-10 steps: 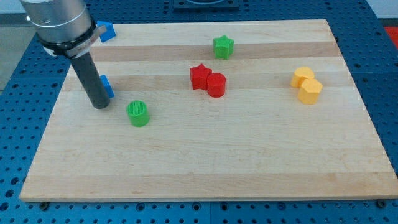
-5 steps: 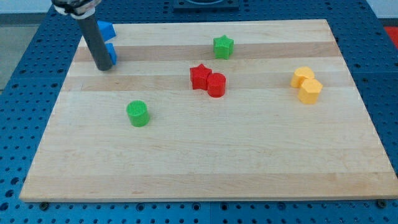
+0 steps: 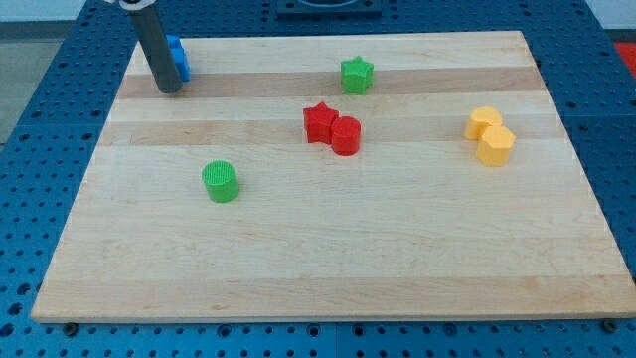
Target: Move green circle towards bottom right corner
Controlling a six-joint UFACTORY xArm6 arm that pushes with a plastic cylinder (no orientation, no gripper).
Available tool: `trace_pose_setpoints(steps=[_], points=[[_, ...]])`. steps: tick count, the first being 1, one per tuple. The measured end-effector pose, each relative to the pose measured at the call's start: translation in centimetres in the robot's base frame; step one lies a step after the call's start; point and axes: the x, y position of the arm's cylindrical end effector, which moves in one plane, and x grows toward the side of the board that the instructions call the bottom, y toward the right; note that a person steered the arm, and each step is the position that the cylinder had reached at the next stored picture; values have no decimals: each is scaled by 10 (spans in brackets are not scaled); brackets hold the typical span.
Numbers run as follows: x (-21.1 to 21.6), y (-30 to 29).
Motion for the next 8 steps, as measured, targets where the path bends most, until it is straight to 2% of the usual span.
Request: trace_pose_setpoints(steps=[1, 3, 6, 8], points=[[9, 13], [38, 79], [131, 110], [137, 104]])
